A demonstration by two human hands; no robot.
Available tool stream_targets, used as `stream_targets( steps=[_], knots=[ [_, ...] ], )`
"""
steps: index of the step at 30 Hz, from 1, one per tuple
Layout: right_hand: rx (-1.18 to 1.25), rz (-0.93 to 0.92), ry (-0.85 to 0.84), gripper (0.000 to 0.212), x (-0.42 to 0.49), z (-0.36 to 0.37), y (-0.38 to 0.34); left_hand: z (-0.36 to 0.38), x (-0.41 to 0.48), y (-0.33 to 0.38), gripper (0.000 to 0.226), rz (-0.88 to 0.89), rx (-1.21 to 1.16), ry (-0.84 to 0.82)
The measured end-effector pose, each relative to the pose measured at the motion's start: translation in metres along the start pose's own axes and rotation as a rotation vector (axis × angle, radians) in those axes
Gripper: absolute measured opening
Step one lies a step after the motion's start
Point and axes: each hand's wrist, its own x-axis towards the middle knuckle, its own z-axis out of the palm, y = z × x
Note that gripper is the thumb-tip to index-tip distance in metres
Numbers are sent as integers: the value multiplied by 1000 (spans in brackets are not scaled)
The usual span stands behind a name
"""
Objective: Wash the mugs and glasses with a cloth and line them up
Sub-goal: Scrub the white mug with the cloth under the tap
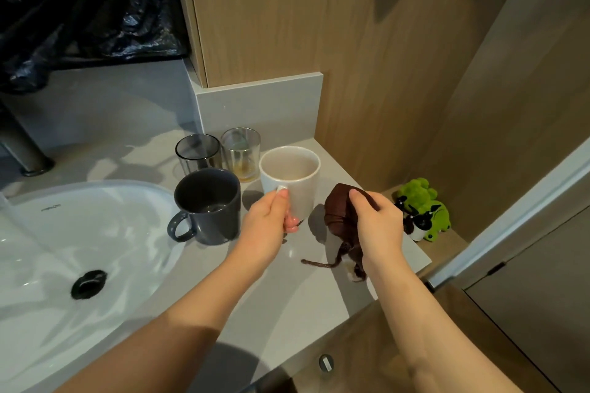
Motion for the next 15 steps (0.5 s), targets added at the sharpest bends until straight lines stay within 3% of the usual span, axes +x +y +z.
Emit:
stream_targets(
  steps=[7, 15],
  knots=[
    [128, -143, -48, 13, -8, 34, -56, -38, 11, 50, 45, 147, -176, 17],
    [256, -276, -229, 21, -39, 104, -127, -123, 11, 95, 43, 225, -196, 190]
  ],
)
